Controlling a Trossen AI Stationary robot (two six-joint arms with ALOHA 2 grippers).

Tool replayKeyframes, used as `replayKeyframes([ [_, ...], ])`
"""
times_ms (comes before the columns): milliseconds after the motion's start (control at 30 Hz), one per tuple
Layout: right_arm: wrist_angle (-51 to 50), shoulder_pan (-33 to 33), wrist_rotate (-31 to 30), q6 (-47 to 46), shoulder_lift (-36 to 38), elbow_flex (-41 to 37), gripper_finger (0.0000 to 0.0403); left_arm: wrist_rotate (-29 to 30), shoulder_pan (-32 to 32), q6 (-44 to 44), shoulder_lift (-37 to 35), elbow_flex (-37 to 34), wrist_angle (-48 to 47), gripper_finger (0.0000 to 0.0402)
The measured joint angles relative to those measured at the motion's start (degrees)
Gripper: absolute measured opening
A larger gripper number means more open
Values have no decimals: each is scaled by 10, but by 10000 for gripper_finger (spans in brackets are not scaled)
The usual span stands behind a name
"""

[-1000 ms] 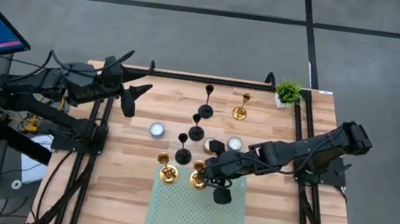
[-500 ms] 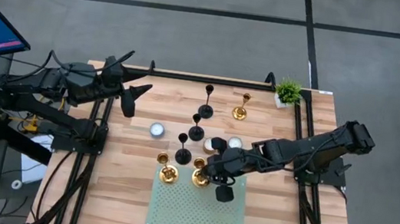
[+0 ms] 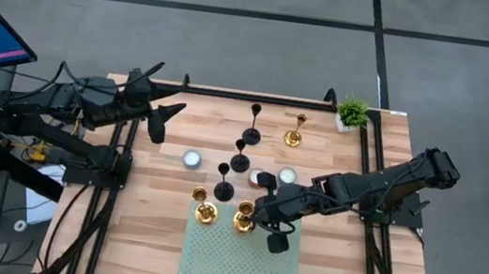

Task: Pick & Place candle stick holders
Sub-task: Put the right gold candle holder on the shelf aligned with the other gold candle holder

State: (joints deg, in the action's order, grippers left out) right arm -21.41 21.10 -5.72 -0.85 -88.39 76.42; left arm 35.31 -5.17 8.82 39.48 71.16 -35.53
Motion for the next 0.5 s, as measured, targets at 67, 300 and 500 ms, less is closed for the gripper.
replayKeyframes([
  [67,19,-1,0,-4,15,-20,0,0,0,0,0,0,0,214],
  [300,117,-11,-4,-20,108,-115,0,0,0,-10,0,0,0,214],
  [500,117,-15,0,-9,120,-132,0,0,0,-11,0,0,0,214],
])
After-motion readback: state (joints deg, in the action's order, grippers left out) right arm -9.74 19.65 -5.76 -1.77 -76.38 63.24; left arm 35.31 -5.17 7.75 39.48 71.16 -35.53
